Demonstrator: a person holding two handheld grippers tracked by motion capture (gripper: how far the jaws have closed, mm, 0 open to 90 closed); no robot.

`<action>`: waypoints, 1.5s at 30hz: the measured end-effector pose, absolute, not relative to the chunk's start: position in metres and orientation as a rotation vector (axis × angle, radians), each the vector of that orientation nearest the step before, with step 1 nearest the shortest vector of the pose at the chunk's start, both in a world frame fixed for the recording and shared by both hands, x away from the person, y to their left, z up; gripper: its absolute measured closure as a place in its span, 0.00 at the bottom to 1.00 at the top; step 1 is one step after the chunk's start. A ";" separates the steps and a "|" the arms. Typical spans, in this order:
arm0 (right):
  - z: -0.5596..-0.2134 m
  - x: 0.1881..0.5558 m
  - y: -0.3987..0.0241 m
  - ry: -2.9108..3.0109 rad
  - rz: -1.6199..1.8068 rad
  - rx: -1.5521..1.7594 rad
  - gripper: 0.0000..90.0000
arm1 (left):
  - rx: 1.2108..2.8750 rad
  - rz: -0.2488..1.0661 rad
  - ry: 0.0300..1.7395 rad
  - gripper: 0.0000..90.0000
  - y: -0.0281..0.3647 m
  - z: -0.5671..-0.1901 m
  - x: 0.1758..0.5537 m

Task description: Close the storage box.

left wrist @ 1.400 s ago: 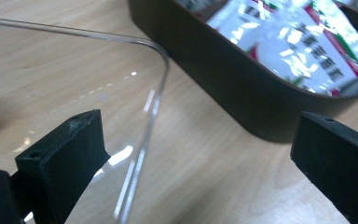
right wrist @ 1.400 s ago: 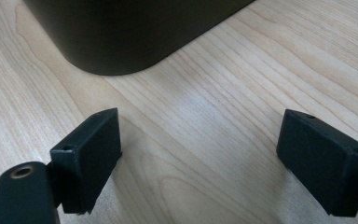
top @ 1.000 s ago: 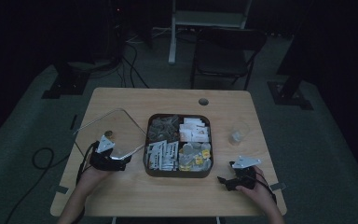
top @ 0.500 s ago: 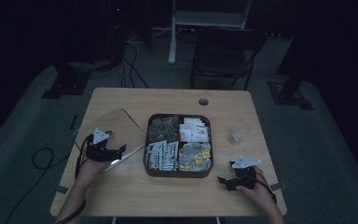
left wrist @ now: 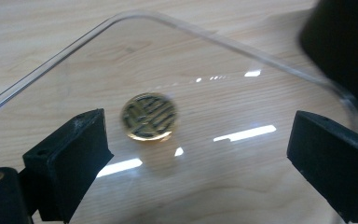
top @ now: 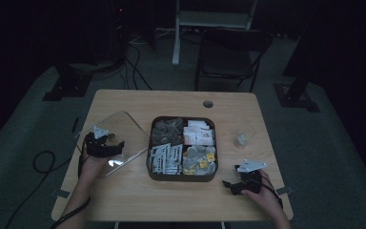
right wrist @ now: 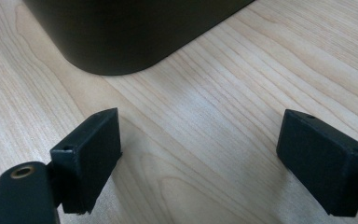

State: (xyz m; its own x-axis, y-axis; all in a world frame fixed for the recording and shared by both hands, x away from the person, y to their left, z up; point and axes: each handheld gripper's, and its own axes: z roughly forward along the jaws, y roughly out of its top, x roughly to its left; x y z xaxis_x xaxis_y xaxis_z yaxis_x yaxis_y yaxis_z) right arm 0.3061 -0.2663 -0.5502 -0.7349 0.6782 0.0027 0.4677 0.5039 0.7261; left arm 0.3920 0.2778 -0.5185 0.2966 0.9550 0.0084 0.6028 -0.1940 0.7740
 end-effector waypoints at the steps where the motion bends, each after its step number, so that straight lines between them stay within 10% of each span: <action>1: -0.550 0.306 -0.266 2.467 1.063 0.966 0.15 | 1.887 0.659 1.401 0.07 0.279 -0.520 0.394; 30: -0.550 0.306 -0.267 2.468 1.066 0.968 0.15 | 1.884 0.676 1.515 0.65 0.282 -0.533 0.421; 45: -0.550 0.306 -0.267 2.467 1.065 0.968 0.15 | 1.861 0.685 1.560 0.67 0.283 -0.526 0.418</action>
State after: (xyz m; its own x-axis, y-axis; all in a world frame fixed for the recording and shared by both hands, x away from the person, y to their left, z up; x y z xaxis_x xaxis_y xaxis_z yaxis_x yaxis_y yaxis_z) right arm 0.3063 -0.2665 -0.5502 -0.7346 0.6785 0.0045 0.4687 0.5026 0.7264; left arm 0.4184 0.2831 -0.5259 0.1729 0.9849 0.0051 0.6700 -0.1214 0.7324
